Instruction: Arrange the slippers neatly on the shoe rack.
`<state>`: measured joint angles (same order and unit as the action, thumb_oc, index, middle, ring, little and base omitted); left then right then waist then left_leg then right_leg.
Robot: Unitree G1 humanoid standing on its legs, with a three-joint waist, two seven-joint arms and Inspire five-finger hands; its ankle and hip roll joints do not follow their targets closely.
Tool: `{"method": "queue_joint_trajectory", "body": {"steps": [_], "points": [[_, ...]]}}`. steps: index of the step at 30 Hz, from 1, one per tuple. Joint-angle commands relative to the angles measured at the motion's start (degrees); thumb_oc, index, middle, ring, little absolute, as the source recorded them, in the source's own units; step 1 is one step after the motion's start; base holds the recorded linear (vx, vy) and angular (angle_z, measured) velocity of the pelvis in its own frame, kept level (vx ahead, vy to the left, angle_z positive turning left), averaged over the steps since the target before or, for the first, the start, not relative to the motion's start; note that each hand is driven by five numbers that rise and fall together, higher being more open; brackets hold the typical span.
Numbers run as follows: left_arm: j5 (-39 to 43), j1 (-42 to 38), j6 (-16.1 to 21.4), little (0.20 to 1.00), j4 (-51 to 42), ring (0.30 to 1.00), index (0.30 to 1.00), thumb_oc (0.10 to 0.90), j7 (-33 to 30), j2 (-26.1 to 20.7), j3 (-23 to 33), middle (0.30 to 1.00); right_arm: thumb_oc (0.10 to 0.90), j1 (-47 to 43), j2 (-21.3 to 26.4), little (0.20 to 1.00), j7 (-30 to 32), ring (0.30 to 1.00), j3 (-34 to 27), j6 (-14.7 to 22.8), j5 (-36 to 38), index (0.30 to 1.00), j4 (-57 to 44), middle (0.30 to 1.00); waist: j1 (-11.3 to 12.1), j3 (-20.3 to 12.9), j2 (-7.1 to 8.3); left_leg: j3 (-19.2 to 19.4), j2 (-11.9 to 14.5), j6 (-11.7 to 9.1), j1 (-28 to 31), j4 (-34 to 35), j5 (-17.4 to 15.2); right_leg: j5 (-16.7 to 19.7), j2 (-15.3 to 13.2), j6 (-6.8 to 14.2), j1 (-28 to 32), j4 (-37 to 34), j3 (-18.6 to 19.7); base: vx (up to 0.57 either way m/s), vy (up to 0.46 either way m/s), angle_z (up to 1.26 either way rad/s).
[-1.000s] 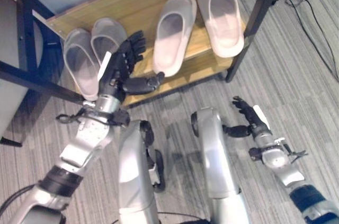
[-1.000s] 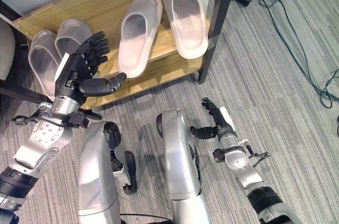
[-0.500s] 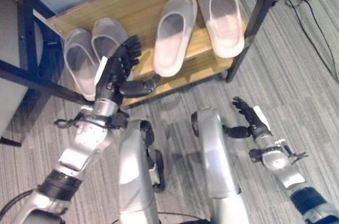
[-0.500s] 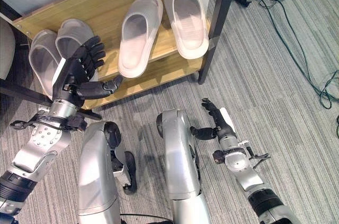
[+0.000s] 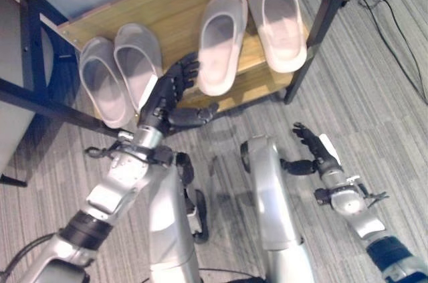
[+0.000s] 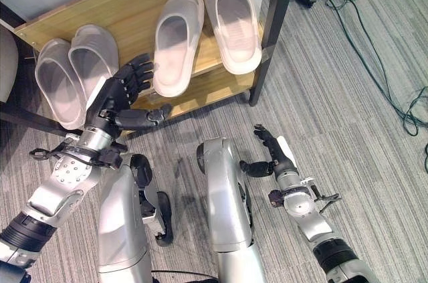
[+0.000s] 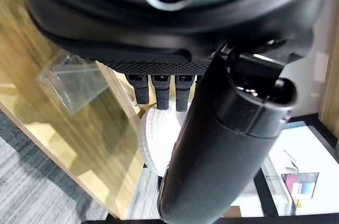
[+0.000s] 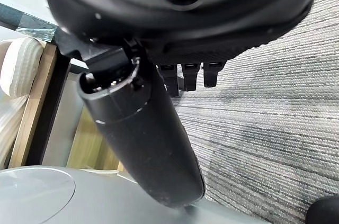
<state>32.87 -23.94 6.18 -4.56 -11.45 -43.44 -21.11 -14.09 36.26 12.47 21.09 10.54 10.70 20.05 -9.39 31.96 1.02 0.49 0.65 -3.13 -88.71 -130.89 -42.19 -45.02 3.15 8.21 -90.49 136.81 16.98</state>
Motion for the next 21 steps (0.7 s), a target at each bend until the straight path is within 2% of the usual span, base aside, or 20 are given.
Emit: {"method": "queue_joint_trajectory", "body": {"steps": [1,13,21], "points": [[-2.75,-9.36,3.61,0.900,-3.45,0.900,0.900,0.800,1.20,3.35,-1.86,0.900,0.800,-6.28,1.07,0.900,0.05,0.900,-2.06,4.48,-0.36,0.900,-8.08,0.900,1.44,-2.17,2.30,-0.50,-3.41,3.40,-1.25,4.18,-3.93,0.54,-0.85,-9.15,0.54,-4.74,1.70,0.00,0.000,0.00],[-2.89,-18.76,3.74,0.900,-0.61,0.900,0.900,0.800,-0.47,7.98,-7.56,0.900,0.800,-8.33,0.09,0.900,0.13,0.900,1.14,4.16,-0.24,0.900,-6.70,0.900,0.91,-2.17,2.73,-0.76,-3.41,3.14,-1.25,4.08,-3.54,0.81,-0.67,-9.28,0.54,-4.38,1.21,0.00,-0.002,0.00],[-2.12,-21.25,4.52,0.900,0.51,0.900,0.900,0.800,-1.32,6.76,-7.21,0.900,0.800,-8.71,0.43,0.900,0.53,0.900,0.94,4.18,-0.62,0.900,-6.58,0.900,1.07,-2.17,2.66,-0.55,-3.48,3.23,-1.25,4.61,-3.78,0.46,-0.82,-9.24,0.54,-4.71,1.50,0.00,0.000,0.00]]}}
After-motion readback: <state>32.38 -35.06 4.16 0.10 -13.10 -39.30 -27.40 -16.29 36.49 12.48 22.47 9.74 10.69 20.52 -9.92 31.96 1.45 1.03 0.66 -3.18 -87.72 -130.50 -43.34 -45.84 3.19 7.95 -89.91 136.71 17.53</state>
